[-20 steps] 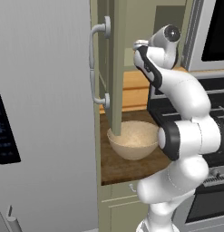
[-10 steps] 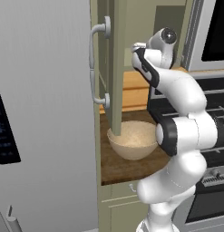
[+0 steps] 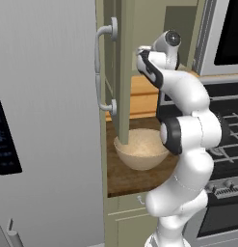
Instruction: Open the cabinet, pick up the bread from the cabinet and place it in the basket. Then move the basket to the dining counter.
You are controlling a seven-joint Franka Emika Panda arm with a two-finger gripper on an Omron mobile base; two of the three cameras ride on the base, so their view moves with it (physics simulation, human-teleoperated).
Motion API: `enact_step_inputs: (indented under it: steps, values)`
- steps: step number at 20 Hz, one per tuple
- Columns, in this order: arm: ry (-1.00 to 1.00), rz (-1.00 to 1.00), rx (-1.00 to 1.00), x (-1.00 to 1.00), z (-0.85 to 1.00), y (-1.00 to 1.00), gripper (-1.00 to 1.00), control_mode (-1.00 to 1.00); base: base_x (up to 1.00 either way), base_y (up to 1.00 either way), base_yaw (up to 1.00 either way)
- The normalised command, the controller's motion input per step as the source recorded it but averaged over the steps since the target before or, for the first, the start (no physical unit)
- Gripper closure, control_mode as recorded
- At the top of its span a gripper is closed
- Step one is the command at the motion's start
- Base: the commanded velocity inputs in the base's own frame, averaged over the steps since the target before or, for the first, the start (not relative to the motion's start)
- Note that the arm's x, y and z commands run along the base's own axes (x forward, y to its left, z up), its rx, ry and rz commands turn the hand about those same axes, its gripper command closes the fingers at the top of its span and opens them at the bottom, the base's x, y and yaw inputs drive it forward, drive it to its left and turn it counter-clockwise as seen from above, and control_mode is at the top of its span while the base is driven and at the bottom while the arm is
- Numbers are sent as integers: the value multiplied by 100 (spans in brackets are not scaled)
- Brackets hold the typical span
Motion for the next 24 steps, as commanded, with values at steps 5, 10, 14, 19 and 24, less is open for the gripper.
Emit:
enact_step_inputs:
  steps: [5, 10, 14, 19, 24]
  values:
    - [1, 1, 0, 22, 0, 0, -100, -100, 0, 0, 0]
    - [0, 3, 0, 0, -11, 0, 100, -100, 0, 0, 0]
    - [-1, 6, 0, -3, -16, 0, 100, -100, 0, 0, 0]
    - [-10, 9, 0, -52, -9, -5, 100, -100, 0, 0, 0]
    - [-8, 6, 0, -100, -2, 6, 100, -100, 0, 0, 0]
